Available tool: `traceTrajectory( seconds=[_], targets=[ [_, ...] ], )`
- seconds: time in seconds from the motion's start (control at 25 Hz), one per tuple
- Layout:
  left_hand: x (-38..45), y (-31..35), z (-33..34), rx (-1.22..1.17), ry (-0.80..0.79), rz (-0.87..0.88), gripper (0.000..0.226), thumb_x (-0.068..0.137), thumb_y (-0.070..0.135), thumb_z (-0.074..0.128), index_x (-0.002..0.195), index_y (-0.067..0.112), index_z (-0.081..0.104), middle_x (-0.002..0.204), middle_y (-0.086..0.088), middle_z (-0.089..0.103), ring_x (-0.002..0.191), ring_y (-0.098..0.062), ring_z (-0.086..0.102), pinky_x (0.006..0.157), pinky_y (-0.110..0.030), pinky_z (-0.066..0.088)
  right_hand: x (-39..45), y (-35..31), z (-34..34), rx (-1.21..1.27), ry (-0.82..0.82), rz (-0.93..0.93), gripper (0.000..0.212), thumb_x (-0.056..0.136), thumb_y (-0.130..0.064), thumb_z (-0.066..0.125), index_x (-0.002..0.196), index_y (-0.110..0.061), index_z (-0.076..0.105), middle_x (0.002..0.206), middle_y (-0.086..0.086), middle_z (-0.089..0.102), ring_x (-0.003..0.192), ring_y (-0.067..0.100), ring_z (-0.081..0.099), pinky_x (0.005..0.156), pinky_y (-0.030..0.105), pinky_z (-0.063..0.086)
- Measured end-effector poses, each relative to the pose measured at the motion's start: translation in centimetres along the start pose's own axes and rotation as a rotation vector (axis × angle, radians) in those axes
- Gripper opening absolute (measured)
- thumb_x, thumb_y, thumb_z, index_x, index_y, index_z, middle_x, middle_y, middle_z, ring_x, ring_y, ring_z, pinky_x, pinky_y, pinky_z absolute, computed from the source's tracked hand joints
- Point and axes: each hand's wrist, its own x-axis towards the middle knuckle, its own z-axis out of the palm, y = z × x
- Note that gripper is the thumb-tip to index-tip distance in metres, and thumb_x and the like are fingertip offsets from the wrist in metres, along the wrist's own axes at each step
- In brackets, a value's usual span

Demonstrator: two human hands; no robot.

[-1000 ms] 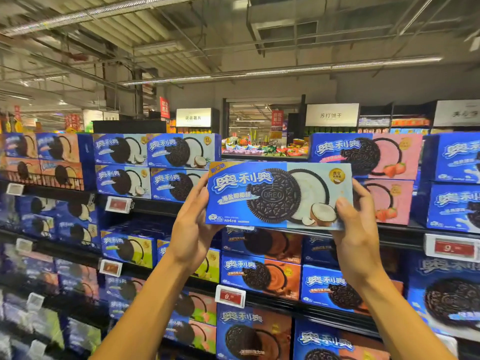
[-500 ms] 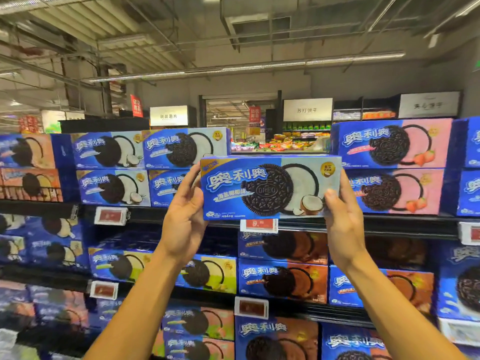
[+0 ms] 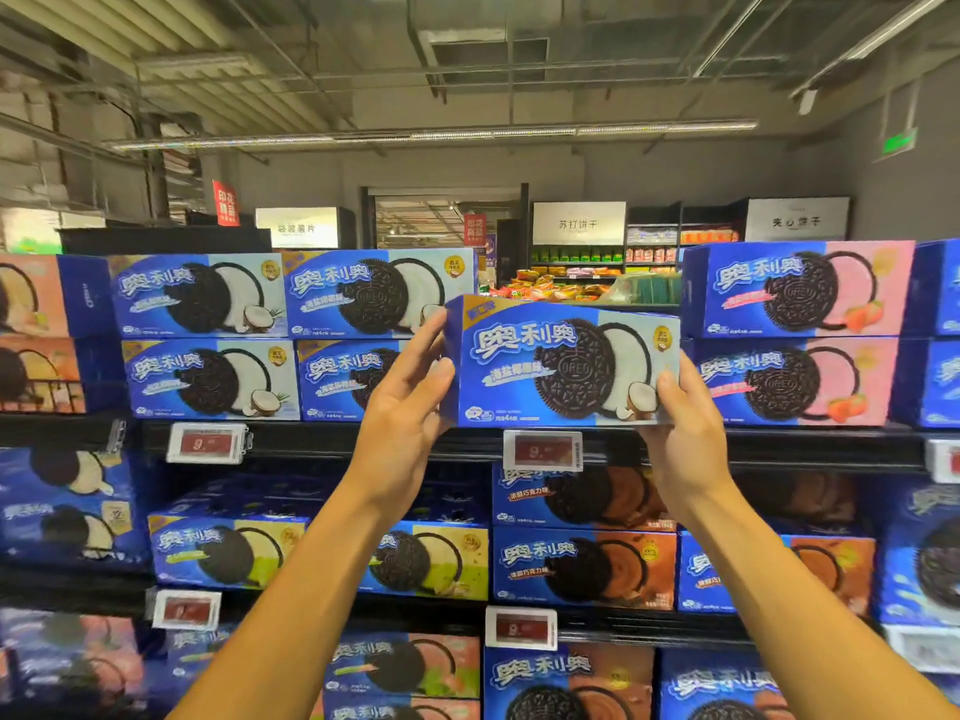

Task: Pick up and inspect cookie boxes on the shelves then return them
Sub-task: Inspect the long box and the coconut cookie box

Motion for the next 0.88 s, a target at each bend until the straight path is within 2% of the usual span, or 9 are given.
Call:
traceTrajectory(
  seconds=[0.08,0.12,0.24,0.36,0.44,0.56,0.64,0.76,0.88],
  targets=[
    [0.0,0.0,1.2,0.049,-0.054,0.001,0.044,0.095,0.019,0.054,0.136,0.035,0.051,0.133,0.015,0.062,0.122,-0.007,0.059,0.087,-0.023,0.054,0.4,-0.2,-0.4,0.078,0.022,0.072,0.040,0.106,-0.011,0.036,0.144,-0.015,0.050,0.124,-0.001,0.069,0.096,0.008,0.068,0.082,0.028,0.057],
    [-0.2,0.1,1.8,0.059,-0.075,0.009,0.044,0.096,0.015,0.051,0.135,0.036,0.050,0.133,0.018,0.061,0.123,-0.005,0.058,0.091,-0.023,0.053,0.5,-0.2,-0.7,0.113,0.024,0.101,0.039,0.106,-0.011,0.036,0.142,-0.017,0.051,0.121,-0.003,0.071,0.097,0.009,0.068,0.083,0.030,0.057],
    [-1.0,0.2,3.5,0.056,-0.145,0.052,0.052,0.095,0.006,0.054,0.136,0.037,0.046,0.141,0.015,0.056,0.134,-0.007,0.049,0.103,-0.025,0.047,0.6,-0.3,-1.3,0.195,0.067,0.166,0.042,0.107,-0.014,0.036,0.148,-0.012,0.044,0.118,0.011,0.064,0.095,0.016,0.060,0.086,0.033,0.049],
    [-2.0,0.4,5.4,0.104,-0.154,0.094,0.064,0.085,0.011,0.067,0.143,0.024,0.043,0.142,0.007,0.057,0.133,-0.009,0.051,0.090,-0.023,0.052,0.4,-0.4,-0.5,0.143,0.088,0.169,0.034,0.108,-0.017,0.035,0.135,-0.007,0.053,0.095,0.007,0.058,0.081,0.016,0.053,0.077,0.029,0.044],
    [-2.6,0.5,6.8,0.141,-0.145,0.135,0.064,0.082,0.009,0.070,0.140,0.020,0.046,0.137,0.012,0.060,0.127,-0.004,0.055,0.084,-0.022,0.055,0.4,-0.5,0.1,0.087,0.106,0.167,0.031,0.109,-0.016,0.035,0.122,-0.001,0.058,0.102,0.013,0.064,0.089,0.026,0.060,0.085,0.038,0.048],
    [-3.1,0.7,8.2,0.181,-0.158,0.195,0.060,0.082,0.005,0.073,0.132,0.027,0.050,0.132,0.020,0.060,0.121,0.000,0.058,0.079,-0.018,0.055,0.2,-0.6,0.6,0.037,0.138,0.216,0.035,0.110,-0.014,0.034,0.134,0.002,0.054,0.127,0.025,0.063,0.115,0.045,0.058,0.105,0.058,0.044],
    [-3.2,0.8,8.5,0.174,-0.153,0.208,0.057,0.082,0.005,0.072,0.129,0.031,0.051,0.131,0.021,0.061,0.121,-0.001,0.058,0.079,-0.018,0.055,0.0,-0.6,0.6,0.004,0.131,0.217,0.036,0.110,-0.017,0.035,0.129,0.007,0.054,0.111,0.029,0.065,0.103,0.048,0.059,0.096,0.060,0.047],
    [-3.1,0.8,7.8,0.183,-0.149,0.228,0.056,0.084,0.007,0.073,0.128,0.035,0.053,0.131,0.019,0.062,0.124,-0.004,0.056,0.081,-0.022,0.056,-0.2,-0.7,0.4,0.000,0.144,0.207,0.035,0.110,-0.019,0.035,0.128,0.002,0.057,0.117,0.024,0.066,0.105,0.038,0.062,0.095,0.055,0.048],
    [-2.4,0.7,6.0,0.168,-0.126,0.232,0.052,0.084,0.011,0.068,0.129,0.033,0.054,0.132,0.016,0.063,0.126,-0.006,0.055,0.089,-0.024,0.054,-0.1,-0.9,-0.1,-0.001,0.129,0.163,0.026,0.108,-0.019,0.039,0.113,-0.016,0.064,0.099,0.004,0.070,0.082,0.013,0.066,0.075,0.029,0.053]
  ],
)
